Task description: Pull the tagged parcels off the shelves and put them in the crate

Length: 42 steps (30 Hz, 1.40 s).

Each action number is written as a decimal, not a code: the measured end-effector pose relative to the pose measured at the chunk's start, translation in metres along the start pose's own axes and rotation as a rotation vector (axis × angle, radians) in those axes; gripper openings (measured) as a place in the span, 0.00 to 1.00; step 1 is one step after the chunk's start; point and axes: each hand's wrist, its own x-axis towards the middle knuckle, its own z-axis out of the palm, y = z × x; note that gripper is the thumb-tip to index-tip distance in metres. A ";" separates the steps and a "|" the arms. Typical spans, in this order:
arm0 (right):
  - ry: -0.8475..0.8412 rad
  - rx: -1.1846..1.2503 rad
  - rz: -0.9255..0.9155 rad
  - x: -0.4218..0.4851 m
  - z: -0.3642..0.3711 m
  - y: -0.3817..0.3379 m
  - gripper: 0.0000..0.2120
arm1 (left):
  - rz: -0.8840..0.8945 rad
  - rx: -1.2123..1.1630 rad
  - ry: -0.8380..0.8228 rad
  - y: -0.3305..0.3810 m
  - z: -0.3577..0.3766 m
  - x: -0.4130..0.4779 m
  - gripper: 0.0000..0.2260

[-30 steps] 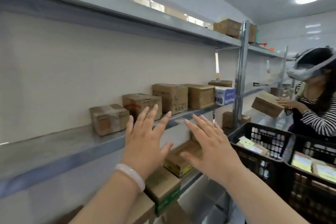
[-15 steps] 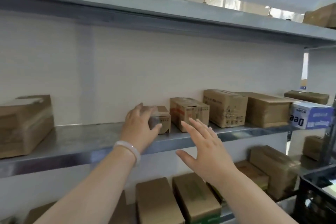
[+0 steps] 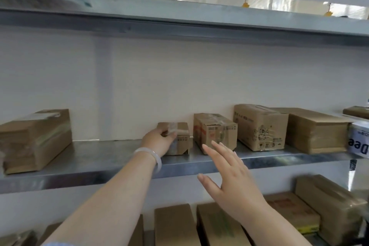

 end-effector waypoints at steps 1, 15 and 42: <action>0.007 0.010 -0.003 0.001 -0.001 -0.001 0.32 | 0.000 -0.019 0.007 0.000 0.000 -0.002 0.23; 0.140 0.882 0.310 0.062 0.023 -0.056 0.34 | 0.248 -0.458 0.157 -0.024 -0.043 -0.063 0.28; 0.091 0.903 0.100 0.090 0.053 -0.089 0.27 | -0.026 -1.008 -0.136 -0.046 -0.079 -0.049 0.24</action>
